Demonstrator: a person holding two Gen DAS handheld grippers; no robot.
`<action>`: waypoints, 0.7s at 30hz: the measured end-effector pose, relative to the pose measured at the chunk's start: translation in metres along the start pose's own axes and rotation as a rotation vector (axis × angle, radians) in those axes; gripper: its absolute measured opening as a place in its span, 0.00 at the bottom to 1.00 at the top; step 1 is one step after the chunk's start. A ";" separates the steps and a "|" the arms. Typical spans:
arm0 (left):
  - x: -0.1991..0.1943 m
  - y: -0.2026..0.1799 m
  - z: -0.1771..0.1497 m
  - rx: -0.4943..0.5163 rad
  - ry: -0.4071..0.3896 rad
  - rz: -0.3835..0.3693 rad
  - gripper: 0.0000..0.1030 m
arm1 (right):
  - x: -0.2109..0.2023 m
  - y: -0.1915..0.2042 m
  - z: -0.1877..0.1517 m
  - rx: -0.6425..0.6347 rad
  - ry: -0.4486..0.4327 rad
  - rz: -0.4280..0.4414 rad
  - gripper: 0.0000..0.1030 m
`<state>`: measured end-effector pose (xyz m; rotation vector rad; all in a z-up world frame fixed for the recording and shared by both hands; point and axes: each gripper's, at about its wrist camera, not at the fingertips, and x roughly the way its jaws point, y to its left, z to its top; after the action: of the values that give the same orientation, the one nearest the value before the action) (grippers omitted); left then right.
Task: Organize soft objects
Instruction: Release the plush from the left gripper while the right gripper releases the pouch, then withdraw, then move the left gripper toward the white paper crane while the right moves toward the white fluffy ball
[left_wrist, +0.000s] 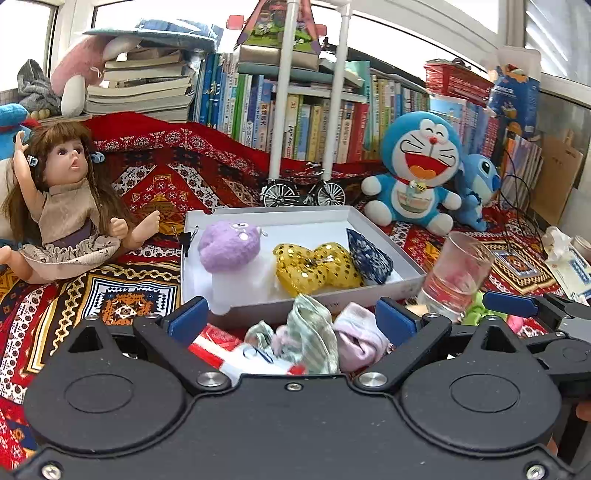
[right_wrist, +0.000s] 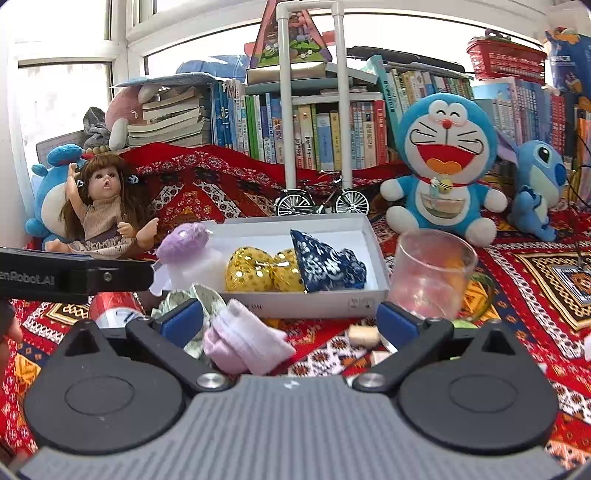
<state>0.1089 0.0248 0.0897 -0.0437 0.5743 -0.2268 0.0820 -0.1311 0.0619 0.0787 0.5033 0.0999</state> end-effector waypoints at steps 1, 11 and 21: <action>-0.003 -0.002 -0.003 0.008 -0.005 0.003 0.94 | -0.003 -0.001 -0.003 -0.001 -0.001 0.000 1.00; -0.037 -0.018 -0.044 0.045 -0.052 0.033 0.95 | -0.030 -0.012 -0.044 -0.024 0.004 -0.028 1.00; -0.046 -0.029 -0.077 0.035 0.001 0.007 0.90 | -0.044 -0.019 -0.066 -0.057 0.003 -0.085 1.00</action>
<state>0.0242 0.0085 0.0525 -0.0081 0.5710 -0.2303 0.0135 -0.1518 0.0229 0.0018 0.5062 0.0316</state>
